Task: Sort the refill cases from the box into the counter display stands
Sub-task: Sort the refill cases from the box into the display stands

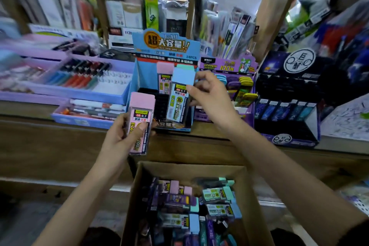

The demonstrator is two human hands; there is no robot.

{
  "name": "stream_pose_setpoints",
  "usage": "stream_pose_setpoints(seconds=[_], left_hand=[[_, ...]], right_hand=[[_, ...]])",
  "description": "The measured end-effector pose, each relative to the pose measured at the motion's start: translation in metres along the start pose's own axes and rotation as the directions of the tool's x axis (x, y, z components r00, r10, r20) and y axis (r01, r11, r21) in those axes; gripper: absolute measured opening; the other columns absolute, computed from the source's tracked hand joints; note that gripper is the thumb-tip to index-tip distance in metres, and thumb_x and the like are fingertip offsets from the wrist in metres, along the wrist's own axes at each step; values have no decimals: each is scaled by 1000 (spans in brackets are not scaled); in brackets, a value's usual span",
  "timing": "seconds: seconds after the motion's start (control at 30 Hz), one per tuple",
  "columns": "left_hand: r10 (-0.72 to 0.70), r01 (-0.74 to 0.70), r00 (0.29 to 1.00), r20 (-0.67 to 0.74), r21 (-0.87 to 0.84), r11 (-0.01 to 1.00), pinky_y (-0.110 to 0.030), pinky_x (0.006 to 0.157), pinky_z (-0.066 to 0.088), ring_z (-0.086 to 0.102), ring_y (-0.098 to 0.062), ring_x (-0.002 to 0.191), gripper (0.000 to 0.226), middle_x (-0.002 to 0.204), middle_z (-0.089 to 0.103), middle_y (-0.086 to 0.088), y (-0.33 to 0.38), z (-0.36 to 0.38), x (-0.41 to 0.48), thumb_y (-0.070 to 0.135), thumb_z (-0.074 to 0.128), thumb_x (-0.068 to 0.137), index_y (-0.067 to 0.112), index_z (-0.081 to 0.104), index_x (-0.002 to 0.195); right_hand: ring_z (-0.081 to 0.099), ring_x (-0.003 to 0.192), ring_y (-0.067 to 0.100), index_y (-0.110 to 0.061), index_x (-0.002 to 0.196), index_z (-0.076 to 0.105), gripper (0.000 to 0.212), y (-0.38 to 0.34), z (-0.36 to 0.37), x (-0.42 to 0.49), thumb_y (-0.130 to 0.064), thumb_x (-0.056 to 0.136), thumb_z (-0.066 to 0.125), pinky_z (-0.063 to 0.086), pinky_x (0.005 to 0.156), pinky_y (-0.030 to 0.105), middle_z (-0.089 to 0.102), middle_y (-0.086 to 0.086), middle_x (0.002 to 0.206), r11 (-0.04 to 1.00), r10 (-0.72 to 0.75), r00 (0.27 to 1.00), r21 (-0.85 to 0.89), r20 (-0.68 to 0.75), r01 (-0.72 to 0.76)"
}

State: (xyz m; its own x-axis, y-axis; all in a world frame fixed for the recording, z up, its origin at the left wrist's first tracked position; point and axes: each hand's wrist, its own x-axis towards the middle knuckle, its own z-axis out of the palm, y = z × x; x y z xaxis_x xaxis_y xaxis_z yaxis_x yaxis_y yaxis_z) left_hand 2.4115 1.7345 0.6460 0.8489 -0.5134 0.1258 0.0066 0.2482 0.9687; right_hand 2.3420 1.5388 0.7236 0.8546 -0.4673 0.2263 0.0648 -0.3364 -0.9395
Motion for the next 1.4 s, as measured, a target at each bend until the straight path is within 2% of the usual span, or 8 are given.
stream_pose_setpoints(seconds=[0.2, 0.5, 0.67, 0.8, 1.0, 1.17, 1.33, 1.4], left_hand=[[54, -51, 992, -112, 30, 998, -25, 62, 57, 70, -13, 81, 29, 92, 74, -1, 17, -43, 6, 27, 61, 77, 21, 59, 105], [69, -62, 988, -136, 54, 997, -18, 57, 53, 67, -4, 71, 26, 84, 74, 8, 10, -61, 7, 25, 60, 77, 23, 59, 103], [56, -52, 992, -115, 34, 998, -20, 56, 54, 71, -8, 77, 26, 89, 75, 4, 9, -59, 8, 25, 60, 78, 23, 58, 104], [41, -36, 992, -117, 45, 998, -21, 55, 54, 70, -7, 73, 26, 86, 74, 5, 10, -57, 9, 28, 62, 76, 25, 59, 101], [27, -22, 992, -124, 43, 999, -20, 55, 54, 68, -6, 67, 28, 78, 74, 6, 11, -53, 9, 20, 62, 78, 23, 57, 106], [22, -16, 993, -118, 46, 999, -19, 53, 53, 66, -4, 62, 27, 75, 73, 6, 14, -48, 8, 15, 61, 81, 23, 57, 106], [4, -2, 994, -113, 16, 1000, -25, 62, 57, 70, -20, 84, 39, 97, 73, -10, 16, -41, 9, 15, 61, 82, 13, 53, 119], [13, -12, 995, -101, 6, 1000, -25, 61, 57, 70, -18, 82, 41, 96, 74, -8, 18, -38, 9, 18, 63, 79, 13, 53, 118]], right_hand=[[64, 74, 18, -21, 86, 50, 19, -22, 46, 69, -8, 87, 64, 51, 68, 28, 70, 12, 91, 983, -78, 996, -168, -42, 70], [57, 81, 21, -9, 100, 58, 18, 4, 80, 103, -10, 85, 66, 44, 71, 31, 64, 9, 92, 857, -184, 983, -488, 12, 167], [60, 84, 20, -7, 101, 60, 20, 7, 79, 104, -9, 83, 68, 49, 80, 33, 65, 8, 95, 870, -188, 982, -464, 0, 167], [54, 69, 3, -14, 108, 52, 29, 7, 77, 103, -4, 84, 65, 44, 64, 21, 60, -3, 84, 863, -210, 977, -463, 36, 203], [54, 99, 32, -5, 122, 51, 35, 11, 78, 100, -5, 88, 60, 46, 79, 41, 54, 15, 116, 507, -437, 875, -747, 209, 431], [43, 109, 29, -5, 119, 58, 32, 9, 73, 110, -16, 88, 61, 34, 88, 35, 50, 12, 117, 237, -490, 830, -876, 266, 420], [39, 113, 26, -11, 128, 53, 36, 6, 68, 108, -23, 93, 53, 28, 92, 32, 48, 8, 121, 199, -447, 846, -889, 292, 412], [40, 113, 24, -11, 128, 53, 36, 2, 68, 98, -23, 94, 53, 30, 93, 31, 49, 8, 120, 296, -469, 848, -862, 245, 412]])
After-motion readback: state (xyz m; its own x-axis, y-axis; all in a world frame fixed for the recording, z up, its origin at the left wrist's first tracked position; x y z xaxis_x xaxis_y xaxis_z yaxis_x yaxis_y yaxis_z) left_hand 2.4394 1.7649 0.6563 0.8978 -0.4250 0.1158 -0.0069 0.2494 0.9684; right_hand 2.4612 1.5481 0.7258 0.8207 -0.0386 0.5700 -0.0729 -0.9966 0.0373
